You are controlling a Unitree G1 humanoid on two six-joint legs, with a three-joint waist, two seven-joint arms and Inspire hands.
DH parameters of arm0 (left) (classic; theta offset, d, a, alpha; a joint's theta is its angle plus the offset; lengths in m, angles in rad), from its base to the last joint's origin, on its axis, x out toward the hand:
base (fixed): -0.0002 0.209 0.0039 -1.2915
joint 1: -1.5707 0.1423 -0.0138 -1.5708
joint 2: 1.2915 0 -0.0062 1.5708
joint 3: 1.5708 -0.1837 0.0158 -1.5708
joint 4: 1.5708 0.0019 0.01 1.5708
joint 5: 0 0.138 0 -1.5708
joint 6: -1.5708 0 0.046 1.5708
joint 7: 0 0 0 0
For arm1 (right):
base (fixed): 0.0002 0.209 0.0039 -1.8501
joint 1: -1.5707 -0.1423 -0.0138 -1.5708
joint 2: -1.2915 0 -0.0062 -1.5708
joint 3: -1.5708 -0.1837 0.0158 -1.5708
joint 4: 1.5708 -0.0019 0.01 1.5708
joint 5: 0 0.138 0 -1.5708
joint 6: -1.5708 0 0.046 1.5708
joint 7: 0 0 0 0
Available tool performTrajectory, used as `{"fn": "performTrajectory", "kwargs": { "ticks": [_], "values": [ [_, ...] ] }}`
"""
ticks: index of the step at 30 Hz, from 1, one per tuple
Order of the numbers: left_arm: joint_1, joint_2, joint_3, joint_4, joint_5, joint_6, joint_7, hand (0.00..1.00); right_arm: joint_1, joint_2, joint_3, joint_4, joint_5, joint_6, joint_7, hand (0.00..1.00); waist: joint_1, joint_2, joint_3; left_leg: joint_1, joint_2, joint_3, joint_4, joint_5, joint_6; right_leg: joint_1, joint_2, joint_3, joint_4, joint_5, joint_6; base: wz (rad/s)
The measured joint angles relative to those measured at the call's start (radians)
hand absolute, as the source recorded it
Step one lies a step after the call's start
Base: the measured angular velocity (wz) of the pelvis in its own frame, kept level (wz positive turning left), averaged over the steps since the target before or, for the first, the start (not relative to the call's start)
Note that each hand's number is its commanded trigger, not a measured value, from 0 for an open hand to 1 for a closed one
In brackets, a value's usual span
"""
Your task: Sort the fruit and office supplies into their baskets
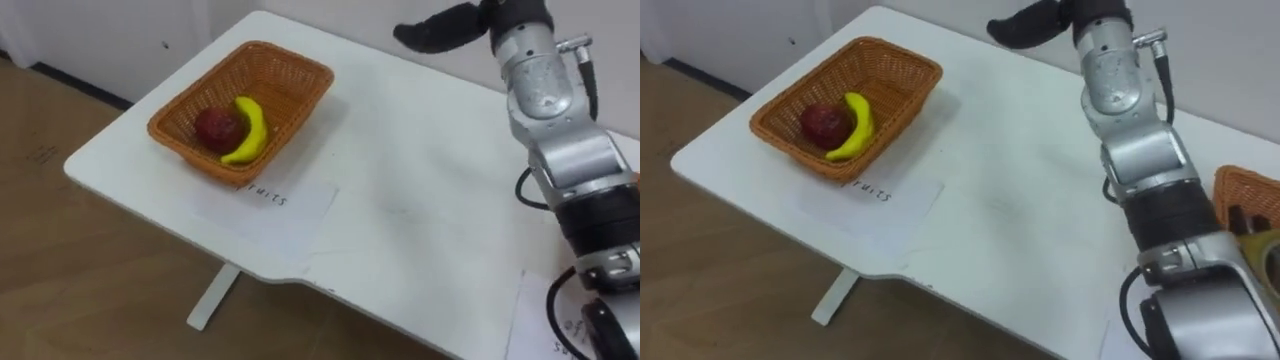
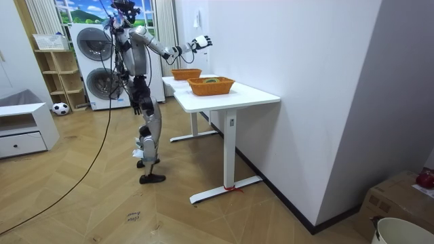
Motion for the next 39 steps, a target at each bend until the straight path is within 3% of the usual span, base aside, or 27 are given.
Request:
{"fn": "performTrajectory", "kwargs": {
  "ticks": [4, 9, 12, 16, 20, 22, 27, 34, 39],
  "values": [
    [-0.016, 0.000, 0.012, 0.003, 0.000, -0.009, 0.006, 0.00, 0.000, -0.059, -0.066, -0.058, 0.034, 0.000, -0.019, 0.00, -0.057, -0.002, 0.0007, -0.006, 0.001, 0.007, -0.005, 0.000, 0.000, -0.014, 0.000, 0.009, 0.003, 0.000, 0.000, -0.08],
    [-0.022, 0.000, 0.013, 0.004, -0.001, -0.020, 0.011, 0.00, 0.000, -0.128, -0.094, -0.073, 0.031, 0.000, -0.051, 0.00, -0.089, -0.002, 0.0008, 0.017, 0.013, 0.049, -0.025, 0.000, 0.000, -0.020, 0.011, 0.047, 0.004, 0.001, -0.002, -0.23],
    [-0.021, 0.000, 0.014, 0.007, -0.002, -0.022, -0.002, 0.00, 0.000, -0.137, -0.131, -0.073, 0.033, 0.000, -0.051, 0.00, -0.117, -0.005, 0.0010, 0.019, 0.018, 0.065, -0.027, 0.000, 0.000, -0.027, 0.015, 0.064, 0.004, 0.004, -0.006, -0.22],
    [-0.020, 0.005, 0.020, 0.007, -0.018, -0.022, -0.001, 0.00, 0.005, -0.181, -0.145, -0.078, 0.069, 0.000, -0.053, 0.00, -0.157, -0.007, 0.0001, 0.023, 0.030, 0.090, -0.034, -0.002, -0.003, -0.040, 0.022, 0.086, 0.004, 0.007, -0.011, -0.17],
    [-0.012, 0.008, 0.023, 0.005, -0.018, -0.022, 0.007, 0.00, 0.009, -0.193, -0.203, -0.081, 0.091, 0.001, -0.060, 0.00, -0.196, -0.009, -0.0013, 0.024, 0.031, 0.107, -0.034, -0.003, -0.004, -0.047, 0.028, 0.107, 0.004, 0.008, -0.013, -0.15],
    [-0.012, 0.008, 0.022, 0.005, -0.021, -0.022, 0.016, 0.00, 0.015, -0.204, -0.234, -0.081, 0.149, 0.001, -0.093, 0.00, -0.206, -0.011, -0.0016, 0.035, 0.035, 0.127, -0.034, -0.003, -0.005, -0.046, 0.034, 0.136, 0.004, 0.009, -0.014, -0.24],
    [-0.017, 0.005, 0.020, 0.005, -0.022, -0.031, 0.036, 0.00, 0.046, -0.221, -0.292, -0.079, 0.265, 0.000, -0.163, 0.00, -0.237, -0.014, -0.0034, 0.046, 0.043, 0.153, -0.034, -0.005, -0.009, -0.047, 0.043, 0.163, 0.003, 0.012, -0.019, -0.16],
    [-0.009, 0.005, 0.022, 0.005, -0.023, -0.039, 0.040, 0.00, 0.104, -0.224, -0.423, -0.077, 0.345, -0.001, -0.273, 0.00, -0.281, -0.009, -0.0083, 0.044, 0.066, 0.167, -0.033, -0.016, -0.025, -0.057, 0.066, 0.161, 0.003, 0.023, -0.035, -0.10],
    [0.003, 0.002, 0.023, 0.004, -0.017, -0.038, 0.040, 0.00, 0.175, -0.231, -0.495, -0.049, 0.381, -0.002, -0.361, 0.00, -0.302, 0.000, -0.0117, 0.044, 0.070, 0.167, -0.033, -0.017, -0.028, -0.058, 0.069, 0.160, 0.002, 0.024, -0.037, 0.00]
  ]
}}
